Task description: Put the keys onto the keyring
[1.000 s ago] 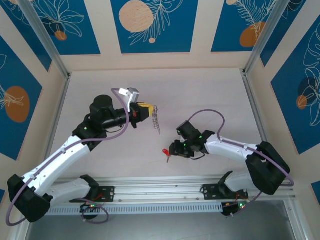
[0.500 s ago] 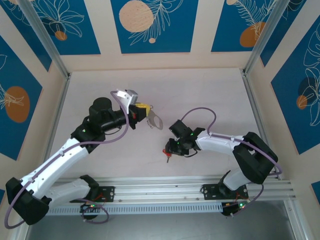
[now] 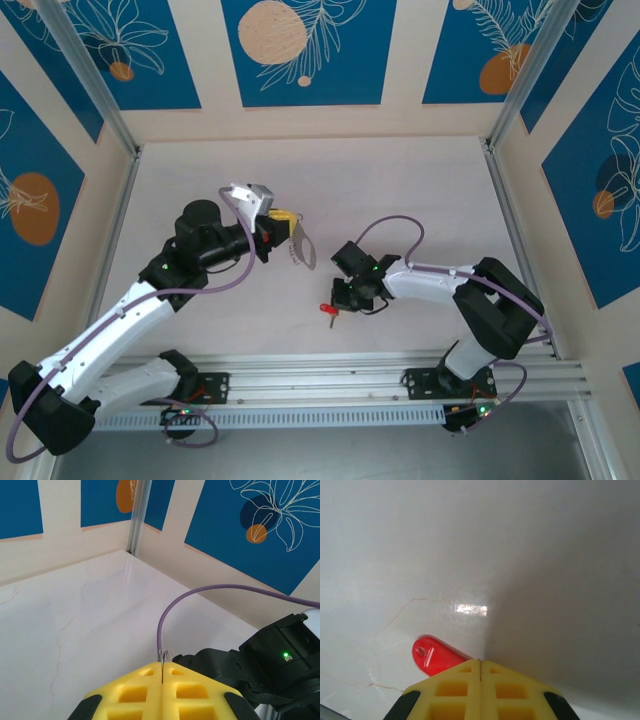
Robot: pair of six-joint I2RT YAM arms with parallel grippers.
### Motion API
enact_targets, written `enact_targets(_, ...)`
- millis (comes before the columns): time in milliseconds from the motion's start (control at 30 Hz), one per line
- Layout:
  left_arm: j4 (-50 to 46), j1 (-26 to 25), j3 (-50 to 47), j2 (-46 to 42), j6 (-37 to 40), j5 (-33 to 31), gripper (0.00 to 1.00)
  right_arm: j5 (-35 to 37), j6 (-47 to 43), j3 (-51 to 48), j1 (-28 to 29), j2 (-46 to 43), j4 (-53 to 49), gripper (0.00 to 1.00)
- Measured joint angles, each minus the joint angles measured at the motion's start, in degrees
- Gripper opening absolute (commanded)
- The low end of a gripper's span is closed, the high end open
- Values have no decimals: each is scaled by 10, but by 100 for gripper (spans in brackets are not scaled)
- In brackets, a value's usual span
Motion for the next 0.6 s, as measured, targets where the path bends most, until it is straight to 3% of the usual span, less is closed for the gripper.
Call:
enact_targets(300,10,0,-7,-1,3,2,0,21,-34,2,-16,-92,-42,0)
enact_targets(600,52,0,-6,45,13,35,0,-45,-134,19,-140,-294,-22,0)
